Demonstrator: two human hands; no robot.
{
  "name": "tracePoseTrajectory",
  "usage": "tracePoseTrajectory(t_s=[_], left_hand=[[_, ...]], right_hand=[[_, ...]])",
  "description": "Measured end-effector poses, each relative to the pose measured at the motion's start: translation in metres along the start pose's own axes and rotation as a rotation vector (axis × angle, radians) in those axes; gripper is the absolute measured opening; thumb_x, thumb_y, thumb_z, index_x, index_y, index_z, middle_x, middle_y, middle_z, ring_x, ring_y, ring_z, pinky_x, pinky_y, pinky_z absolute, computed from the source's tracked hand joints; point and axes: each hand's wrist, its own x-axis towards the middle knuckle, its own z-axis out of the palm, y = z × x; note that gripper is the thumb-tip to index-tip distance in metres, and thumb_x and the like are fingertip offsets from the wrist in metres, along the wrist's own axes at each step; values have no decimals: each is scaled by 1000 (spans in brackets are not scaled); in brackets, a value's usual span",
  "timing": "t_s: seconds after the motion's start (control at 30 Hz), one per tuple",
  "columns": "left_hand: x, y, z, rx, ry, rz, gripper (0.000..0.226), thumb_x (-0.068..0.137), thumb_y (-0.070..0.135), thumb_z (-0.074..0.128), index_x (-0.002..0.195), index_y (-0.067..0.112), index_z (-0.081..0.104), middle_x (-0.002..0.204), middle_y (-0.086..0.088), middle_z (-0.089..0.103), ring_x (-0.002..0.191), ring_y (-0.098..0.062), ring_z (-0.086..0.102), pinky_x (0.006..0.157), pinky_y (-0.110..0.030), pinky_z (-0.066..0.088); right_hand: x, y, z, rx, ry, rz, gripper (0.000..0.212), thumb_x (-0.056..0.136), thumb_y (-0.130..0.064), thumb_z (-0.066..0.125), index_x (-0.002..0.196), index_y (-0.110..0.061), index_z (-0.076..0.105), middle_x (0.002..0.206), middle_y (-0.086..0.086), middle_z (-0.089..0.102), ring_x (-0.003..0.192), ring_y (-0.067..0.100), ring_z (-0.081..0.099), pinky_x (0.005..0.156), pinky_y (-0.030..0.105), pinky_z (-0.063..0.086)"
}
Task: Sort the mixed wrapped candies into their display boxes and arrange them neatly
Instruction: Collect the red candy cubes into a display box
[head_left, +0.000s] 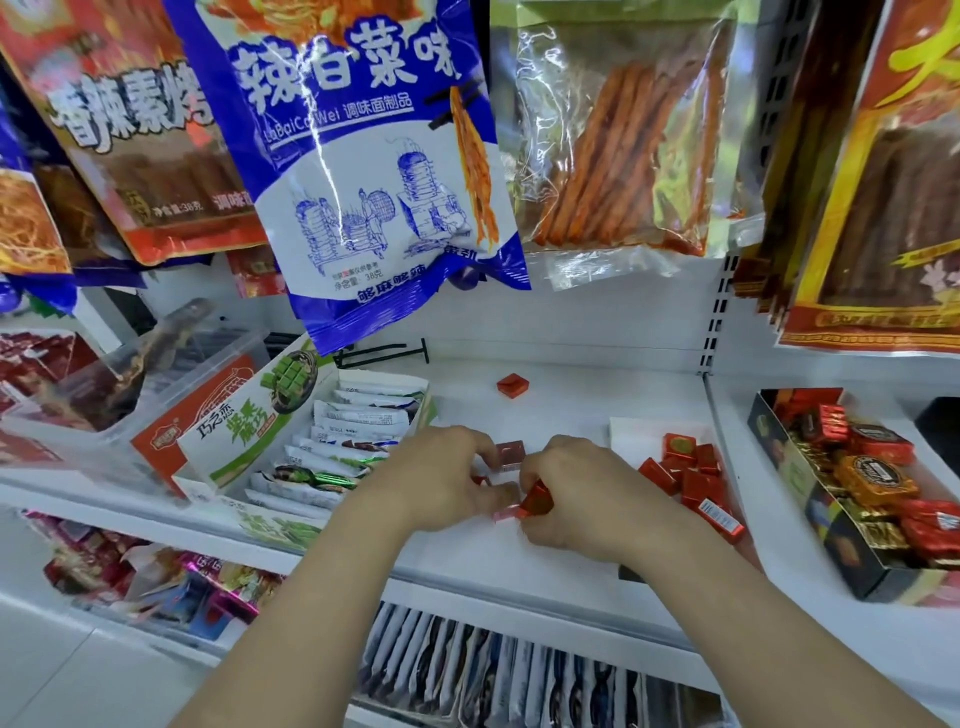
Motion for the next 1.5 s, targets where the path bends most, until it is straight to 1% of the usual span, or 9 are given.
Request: tracePoseTrajectory(t_s=[0.23,0.43,0.57,0.73,0.9,1.17,1.27,1.43,1.5], left_hand=[[-2,10,12,107,-78,70,34,78,34,74,110,27,64,95,10,63,85,-9,53,67,-20,39],[-2,6,11,60,-34,66,29,83,30,69,112,30,65,103,11,61,88,-8,53,66,-16,37],[2,5,14,-92,-1,26,20,83,23,68,102,30,65,95,9,59,67,-6,56,56,-12,42],[5,14,13,-471,80,-19,13,84,21,73,96,20,70,83,2,60,63,-16,61,62,-29,60],[5,41,18,-559,177,18,12,83,18,73,92,26,72,75,7,59,56,-8,56,64,-31,60],[1,108,33,-140,89,298,33,81,26,72,113,33,67,101,3,60,95,-15,57,82,-28,48],[1,115,37,-60,25,328,36,82,24,72,117,29,66,108,1,60,100,-18,56,84,-28,47],[3,107,38,-225,2,259,49,80,9,72,120,35,60,112,10,63,102,-9,60,86,-25,53],[5,104,40,-315,-4,226,50,76,3,74,114,34,62,107,10,64,100,-9,61,85,-30,56]], right_hand=[[-3,1,-1,-45,-67,-25,34,75,-44,75,92,-18,64,94,2,52,86,20,52,67,28,39],[-6,2,-2,-72,-92,-53,20,81,-26,71,98,-17,68,97,4,59,91,21,55,70,28,38],[-6,1,2,-79,-44,-42,15,83,-20,69,96,-13,65,96,8,60,89,23,55,70,28,35],[-21,21,-32,65,116,40,13,83,-31,68,82,-18,66,81,-1,59,79,17,52,66,28,37],[-45,75,-62,235,353,338,17,83,-28,72,99,-21,73,93,-4,69,85,12,60,75,23,45],[-28,89,-33,179,337,343,6,82,-20,69,76,-19,69,76,-1,67,74,16,61,64,26,43],[-29,91,-30,154,290,327,12,83,-15,66,92,-17,72,90,3,70,86,21,63,71,26,46],[-36,94,-36,249,310,353,37,89,-17,63,126,-19,62,124,2,65,114,16,59,99,26,44],[-44,95,-45,250,283,338,37,90,-25,63,126,-22,61,125,0,63,113,14,58,96,25,44]])
